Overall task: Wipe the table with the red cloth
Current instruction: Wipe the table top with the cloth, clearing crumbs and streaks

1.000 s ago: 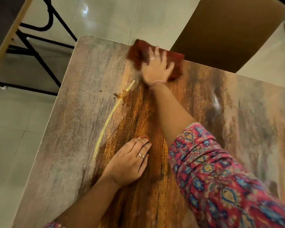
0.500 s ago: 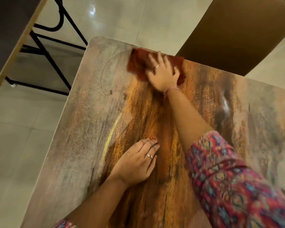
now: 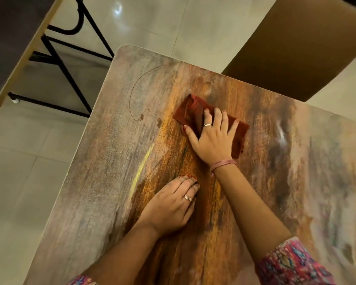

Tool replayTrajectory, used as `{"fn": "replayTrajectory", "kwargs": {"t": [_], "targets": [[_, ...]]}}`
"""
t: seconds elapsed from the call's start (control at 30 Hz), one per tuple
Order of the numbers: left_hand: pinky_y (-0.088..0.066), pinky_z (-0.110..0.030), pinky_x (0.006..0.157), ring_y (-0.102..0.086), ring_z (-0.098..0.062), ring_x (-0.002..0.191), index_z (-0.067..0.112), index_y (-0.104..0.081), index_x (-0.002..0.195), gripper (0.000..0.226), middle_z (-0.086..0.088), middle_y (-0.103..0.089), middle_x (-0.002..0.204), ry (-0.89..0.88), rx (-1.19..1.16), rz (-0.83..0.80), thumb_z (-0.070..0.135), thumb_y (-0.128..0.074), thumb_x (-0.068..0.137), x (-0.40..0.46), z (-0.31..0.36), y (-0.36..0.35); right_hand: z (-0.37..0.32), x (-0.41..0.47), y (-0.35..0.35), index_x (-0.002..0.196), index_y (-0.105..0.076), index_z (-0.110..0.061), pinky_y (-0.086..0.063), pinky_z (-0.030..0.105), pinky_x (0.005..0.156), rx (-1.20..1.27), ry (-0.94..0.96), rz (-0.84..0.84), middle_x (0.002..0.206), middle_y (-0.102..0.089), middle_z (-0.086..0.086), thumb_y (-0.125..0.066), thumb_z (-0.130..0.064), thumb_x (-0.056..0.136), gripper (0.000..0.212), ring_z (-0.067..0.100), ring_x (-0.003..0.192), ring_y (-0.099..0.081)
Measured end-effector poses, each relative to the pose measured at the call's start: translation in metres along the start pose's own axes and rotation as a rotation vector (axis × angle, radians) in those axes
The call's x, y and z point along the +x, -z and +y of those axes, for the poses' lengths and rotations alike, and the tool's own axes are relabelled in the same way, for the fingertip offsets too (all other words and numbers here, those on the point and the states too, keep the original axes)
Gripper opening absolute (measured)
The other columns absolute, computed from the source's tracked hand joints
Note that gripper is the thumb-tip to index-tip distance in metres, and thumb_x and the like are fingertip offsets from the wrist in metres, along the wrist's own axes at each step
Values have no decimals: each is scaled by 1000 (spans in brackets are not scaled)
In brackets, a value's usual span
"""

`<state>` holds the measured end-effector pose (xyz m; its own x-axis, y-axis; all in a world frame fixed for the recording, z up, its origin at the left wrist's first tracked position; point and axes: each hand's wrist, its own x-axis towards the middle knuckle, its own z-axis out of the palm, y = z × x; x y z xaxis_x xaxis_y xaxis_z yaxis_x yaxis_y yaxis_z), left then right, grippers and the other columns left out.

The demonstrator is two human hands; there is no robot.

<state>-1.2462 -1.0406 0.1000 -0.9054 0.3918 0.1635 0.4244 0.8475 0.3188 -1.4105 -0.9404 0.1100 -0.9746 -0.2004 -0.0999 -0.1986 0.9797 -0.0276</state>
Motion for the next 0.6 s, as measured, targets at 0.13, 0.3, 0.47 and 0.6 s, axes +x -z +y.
{"fn": "replayTrajectory", "kwargs": {"t": [0.13,0.3,0.47,0.6], "targets": [[-40,-35,107,-57,-21,117,8,-62,123,42,-8,-63,124,0,3,-6,32,-45,92,0,0,-2,-2,33,-3,150,-13,-40,1,73,105,213,79,8,160,-8,-8,-37,-46,97,58,35,146,1],[-40,-34,106,-57,-21,116,8,-62,123,40,-8,-63,123,9,-10,19,30,-45,93,0,0,-2,-7,132,15,146,-33,-32,2,67,111,369,-56,60,156,-27,-6,-43,-11,90,61,19,147,-10],[-39,-34,107,-57,-21,117,9,-62,123,41,-8,-63,124,4,-19,14,31,-46,93,-2,1,-2,-8,88,8,146,-36,-23,-4,52,117,391,-10,134,154,-33,2,-44,1,89,62,21,145,-20],[-38,-34,108,-56,-20,118,10,-62,123,42,-7,-62,125,9,-12,-1,33,-45,92,-1,-1,-1,5,21,-4,144,-41,-19,-10,52,117,357,66,174,150,-38,6,-48,2,88,60,25,143,-26]]}}
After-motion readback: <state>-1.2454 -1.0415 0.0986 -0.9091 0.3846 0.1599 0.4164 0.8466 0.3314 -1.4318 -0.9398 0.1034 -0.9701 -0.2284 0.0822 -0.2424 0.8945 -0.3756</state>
